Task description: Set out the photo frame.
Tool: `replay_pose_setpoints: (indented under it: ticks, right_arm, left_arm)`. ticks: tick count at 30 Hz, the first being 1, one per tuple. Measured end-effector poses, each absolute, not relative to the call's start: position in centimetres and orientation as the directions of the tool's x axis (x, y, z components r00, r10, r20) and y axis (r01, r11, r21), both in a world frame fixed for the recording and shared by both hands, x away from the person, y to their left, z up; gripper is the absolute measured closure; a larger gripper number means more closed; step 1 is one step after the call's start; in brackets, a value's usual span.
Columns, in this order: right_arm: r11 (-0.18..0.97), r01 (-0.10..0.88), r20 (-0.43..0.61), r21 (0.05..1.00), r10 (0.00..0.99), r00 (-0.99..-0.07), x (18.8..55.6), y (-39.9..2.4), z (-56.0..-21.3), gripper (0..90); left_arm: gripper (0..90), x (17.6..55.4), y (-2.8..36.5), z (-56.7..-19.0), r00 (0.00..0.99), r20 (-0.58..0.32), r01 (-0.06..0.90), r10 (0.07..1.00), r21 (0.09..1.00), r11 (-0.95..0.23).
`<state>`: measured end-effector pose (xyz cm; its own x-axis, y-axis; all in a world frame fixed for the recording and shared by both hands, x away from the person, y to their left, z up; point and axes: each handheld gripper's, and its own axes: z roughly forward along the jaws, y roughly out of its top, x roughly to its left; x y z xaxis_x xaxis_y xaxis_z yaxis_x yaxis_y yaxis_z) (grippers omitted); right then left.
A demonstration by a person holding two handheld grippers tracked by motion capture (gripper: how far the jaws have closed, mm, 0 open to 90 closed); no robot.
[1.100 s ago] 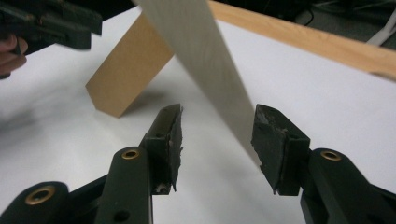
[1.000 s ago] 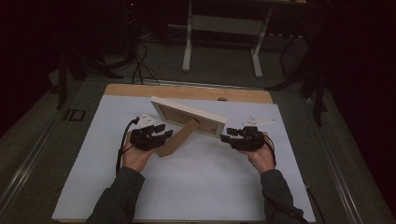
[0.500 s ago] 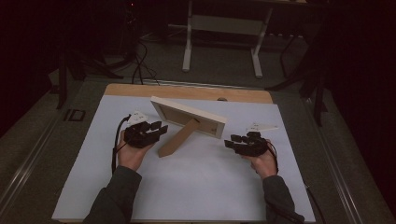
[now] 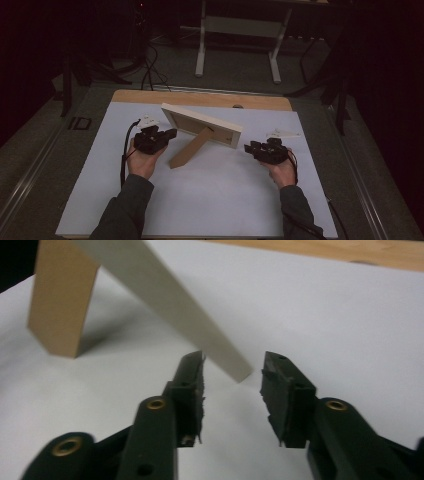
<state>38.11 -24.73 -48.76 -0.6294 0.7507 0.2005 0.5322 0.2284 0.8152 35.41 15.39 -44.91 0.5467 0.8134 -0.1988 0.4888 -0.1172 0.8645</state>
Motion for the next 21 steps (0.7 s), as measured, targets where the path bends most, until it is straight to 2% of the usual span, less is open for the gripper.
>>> replay_pose_setpoints:
  ticks: [1, 6, 7, 21]
  right_arm:
    - [0.225, 0.53, 0.196, 0.818, 0.757, -0.623, 38.2, -24.7, -48.7, 64.1]
    - [0.223, 0.514, 0.179, 0.828, 0.764, -0.62, 38.4, -24.3, -48.3, 88.4]
    - [0.225, 0.51, 0.17, 0.83, 0.77, -0.615, 38.4, -24.1, -48.2, 89.7]
    - [0.22, 0.502, 0.158, 0.836, 0.78, -0.606, 39.6, -22.9, -47.3, 89.8]
  left_arm:
    - [90.0, 35.5, 15.3, -44.9, 0.545, -0.198, 0.491, 0.815, 0.863, -0.118]
    - [90.0, 36.0, 14.8, -45.0, 0.537, -0.198, 0.499, 0.82, 0.858, -0.12]
    - [90.0, 36.1, 14.7, -45.0, 0.536, -0.202, 0.502, 0.82, 0.857, -0.117]
    - [90.0, 37.1, 13.5, -44.4, 0.513, -0.202, 0.498, 0.834, 0.862, -0.097]
